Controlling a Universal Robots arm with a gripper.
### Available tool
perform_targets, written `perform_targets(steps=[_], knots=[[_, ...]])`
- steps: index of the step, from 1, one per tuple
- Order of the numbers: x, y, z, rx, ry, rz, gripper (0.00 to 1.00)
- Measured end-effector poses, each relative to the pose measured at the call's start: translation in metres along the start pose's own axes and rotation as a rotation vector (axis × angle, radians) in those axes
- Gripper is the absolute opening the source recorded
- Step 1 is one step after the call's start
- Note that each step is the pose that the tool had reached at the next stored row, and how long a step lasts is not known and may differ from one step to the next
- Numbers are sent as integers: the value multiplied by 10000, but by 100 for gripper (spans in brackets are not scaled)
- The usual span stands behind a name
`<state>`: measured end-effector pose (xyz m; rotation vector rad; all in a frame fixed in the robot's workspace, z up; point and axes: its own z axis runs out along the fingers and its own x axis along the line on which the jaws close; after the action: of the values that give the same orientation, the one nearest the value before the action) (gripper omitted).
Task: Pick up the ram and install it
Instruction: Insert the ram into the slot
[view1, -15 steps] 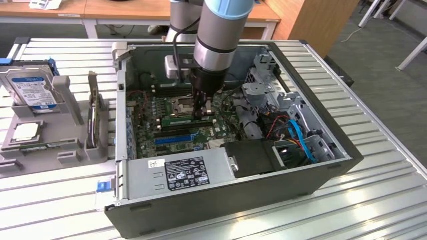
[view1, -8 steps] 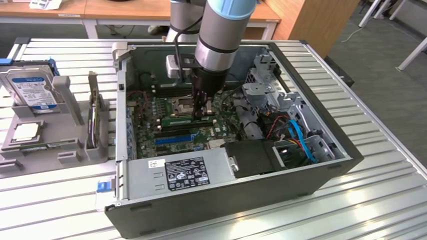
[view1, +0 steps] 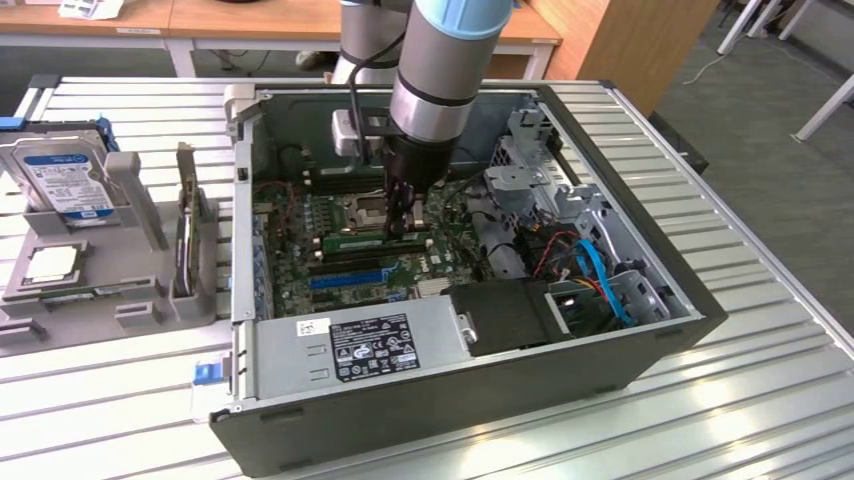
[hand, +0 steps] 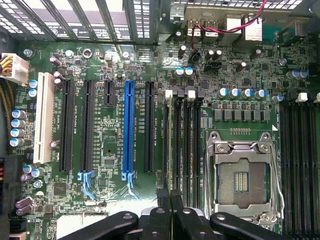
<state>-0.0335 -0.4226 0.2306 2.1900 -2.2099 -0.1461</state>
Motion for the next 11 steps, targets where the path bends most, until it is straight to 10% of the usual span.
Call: perform_targets(steps=[11], knots=[[0, 0, 0, 7, -13, 153, 12]])
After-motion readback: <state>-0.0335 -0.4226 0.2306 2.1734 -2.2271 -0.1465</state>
